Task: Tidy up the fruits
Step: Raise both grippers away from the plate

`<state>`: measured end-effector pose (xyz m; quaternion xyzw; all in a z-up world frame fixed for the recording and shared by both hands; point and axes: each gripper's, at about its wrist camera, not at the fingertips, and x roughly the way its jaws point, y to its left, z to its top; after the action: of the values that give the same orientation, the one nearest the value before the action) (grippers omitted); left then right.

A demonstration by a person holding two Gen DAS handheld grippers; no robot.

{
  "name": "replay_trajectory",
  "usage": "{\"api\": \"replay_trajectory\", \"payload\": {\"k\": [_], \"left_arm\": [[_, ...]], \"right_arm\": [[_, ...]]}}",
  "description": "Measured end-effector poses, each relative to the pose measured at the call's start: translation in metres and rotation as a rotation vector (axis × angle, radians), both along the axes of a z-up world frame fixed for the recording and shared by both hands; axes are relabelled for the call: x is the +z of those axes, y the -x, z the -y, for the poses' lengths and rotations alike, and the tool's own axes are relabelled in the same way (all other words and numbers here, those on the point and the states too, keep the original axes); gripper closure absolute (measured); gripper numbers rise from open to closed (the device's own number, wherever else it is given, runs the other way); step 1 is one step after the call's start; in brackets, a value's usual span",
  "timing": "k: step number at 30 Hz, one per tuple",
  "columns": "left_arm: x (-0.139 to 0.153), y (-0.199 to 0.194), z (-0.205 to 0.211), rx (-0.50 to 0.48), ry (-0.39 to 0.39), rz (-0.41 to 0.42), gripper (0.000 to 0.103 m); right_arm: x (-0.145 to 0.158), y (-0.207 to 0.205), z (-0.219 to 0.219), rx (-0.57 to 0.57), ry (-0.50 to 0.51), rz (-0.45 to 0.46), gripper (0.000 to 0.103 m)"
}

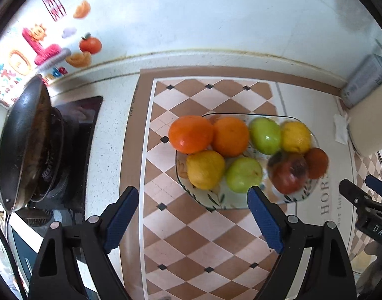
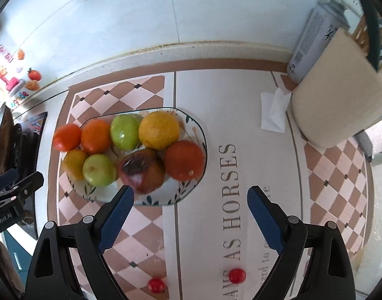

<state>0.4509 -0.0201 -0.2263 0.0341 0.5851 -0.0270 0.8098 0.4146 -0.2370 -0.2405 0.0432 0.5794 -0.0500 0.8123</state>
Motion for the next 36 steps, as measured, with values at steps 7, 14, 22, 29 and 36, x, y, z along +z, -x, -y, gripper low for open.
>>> {"api": "replay_trajectory", "payload": {"k": [7, 14, 22, 29, 36], "left_arm": [[0.035, 0.046, 0.010, -0.002, 0.029, 0.101, 0.014], [0.074, 0.088, 0.011, -0.002, 0.044, 0.208, 0.014], [0.112, 0.130, 0.004, -0.006, 0.090, 0.268, 0.014], [0.135, 0.159, 0.002, -0.014, 0.089, 0.319, 0.014], [0.149, 0.182, 0.002, -0.032, 0.099, 0.348, 0.014]], "right_arm": [[0.039, 0.049, -0.010, 0.020, 0.030, 0.086, 0.009], [0.081, 0.096, -0.014, 0.033, 0.023, 0.168, 0.009], [0.131, 0.144, -0.023, 0.060, 0.020, 0.261, 0.009], [0.163, 0.175, -0.030, 0.077, 0.006, 0.311, 0.009], [0.181, 0.192, -0.032, 0.080, -0.008, 0.349, 0.009]]}}
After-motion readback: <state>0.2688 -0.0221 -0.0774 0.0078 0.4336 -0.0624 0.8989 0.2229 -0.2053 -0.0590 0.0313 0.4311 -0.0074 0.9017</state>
